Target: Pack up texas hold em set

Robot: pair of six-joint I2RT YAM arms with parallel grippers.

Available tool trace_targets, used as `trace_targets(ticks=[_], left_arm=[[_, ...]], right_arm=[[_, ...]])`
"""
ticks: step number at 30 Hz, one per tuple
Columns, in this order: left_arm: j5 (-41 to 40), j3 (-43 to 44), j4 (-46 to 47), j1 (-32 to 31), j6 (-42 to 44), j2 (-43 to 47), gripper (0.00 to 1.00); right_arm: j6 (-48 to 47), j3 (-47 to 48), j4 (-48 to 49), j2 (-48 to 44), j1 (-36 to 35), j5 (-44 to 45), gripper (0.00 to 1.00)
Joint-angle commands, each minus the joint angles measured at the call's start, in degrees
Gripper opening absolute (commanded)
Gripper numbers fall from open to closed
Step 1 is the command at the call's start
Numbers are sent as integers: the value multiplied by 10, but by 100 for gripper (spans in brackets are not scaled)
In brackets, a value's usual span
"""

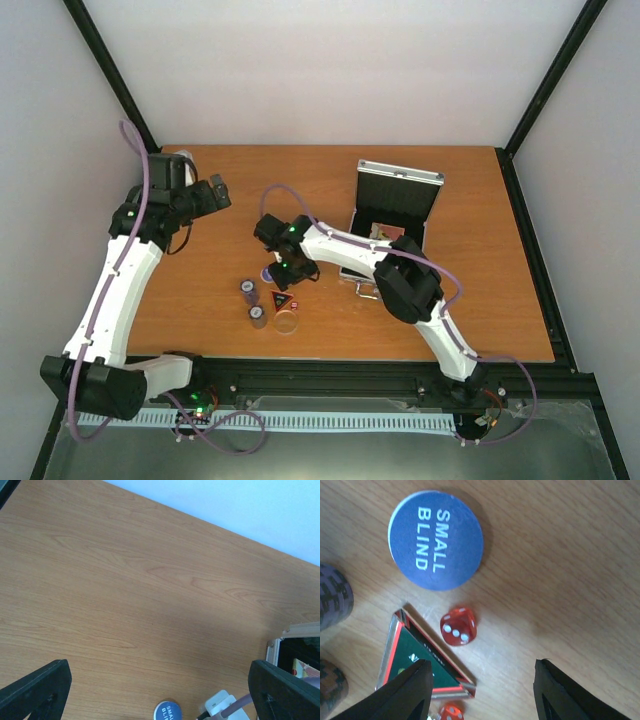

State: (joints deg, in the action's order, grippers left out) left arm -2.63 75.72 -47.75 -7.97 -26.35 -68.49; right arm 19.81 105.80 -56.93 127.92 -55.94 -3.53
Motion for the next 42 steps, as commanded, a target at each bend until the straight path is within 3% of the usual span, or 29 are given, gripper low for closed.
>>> trace_targets(ticks=[1,22,42], left_arm=[[-14,28,-13,2,-1,17,100],[-12,9,-10,2,2,20,100],[-13,4,-7,2,8,15,100]], right_arm=[[8,31,-1,22,-7,17,57],[-4,79,-21,74,-10,-6,52],[-19,93,-41,89,-10,10,27]])
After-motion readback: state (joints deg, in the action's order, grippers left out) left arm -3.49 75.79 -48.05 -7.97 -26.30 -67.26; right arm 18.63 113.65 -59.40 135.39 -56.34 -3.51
